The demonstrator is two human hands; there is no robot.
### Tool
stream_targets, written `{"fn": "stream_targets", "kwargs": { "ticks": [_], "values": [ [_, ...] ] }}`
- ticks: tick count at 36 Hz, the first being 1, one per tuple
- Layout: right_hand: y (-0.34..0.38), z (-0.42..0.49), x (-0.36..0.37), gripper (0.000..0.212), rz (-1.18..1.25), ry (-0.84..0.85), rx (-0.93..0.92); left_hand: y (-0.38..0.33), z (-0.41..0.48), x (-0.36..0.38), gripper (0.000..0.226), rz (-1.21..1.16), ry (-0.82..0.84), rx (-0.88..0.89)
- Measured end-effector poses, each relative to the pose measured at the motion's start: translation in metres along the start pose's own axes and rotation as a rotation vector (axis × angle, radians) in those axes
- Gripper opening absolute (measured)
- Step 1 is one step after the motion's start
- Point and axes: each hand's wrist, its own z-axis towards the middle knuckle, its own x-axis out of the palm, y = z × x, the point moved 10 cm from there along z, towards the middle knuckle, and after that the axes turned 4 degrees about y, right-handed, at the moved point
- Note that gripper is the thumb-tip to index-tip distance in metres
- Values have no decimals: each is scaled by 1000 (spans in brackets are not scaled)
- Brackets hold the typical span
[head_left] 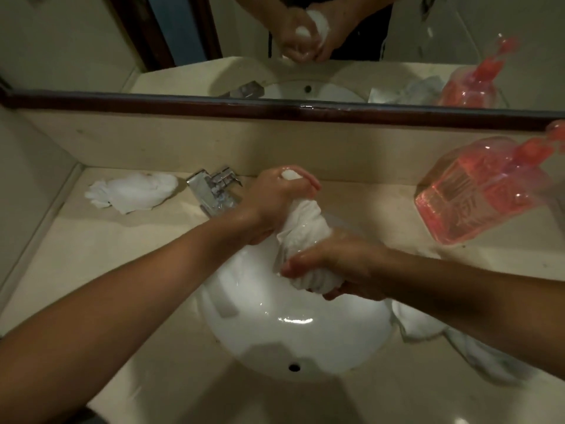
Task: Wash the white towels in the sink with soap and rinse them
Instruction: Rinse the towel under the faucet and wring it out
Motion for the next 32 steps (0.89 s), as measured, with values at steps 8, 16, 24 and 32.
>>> {"fn": "stream_targets", "kwargs": {
  "ticks": [8,16,24,32],
  "values": [
    [-30,21,-15,20,-65,-209,-4,33,9,2,21,222,-185,0],
    [-24,26,-32,77,-223,-312,-56,23,-2,-8,12,234,-341,81],
    [51,-17,-29,71,-715,-432,-483,30,-20,-44,17,-269,-628,-50],
    [78,-34,-4,84,-1157,-567,-790,52,-35,-45,32,-646,-699,-225]
  ]
}}
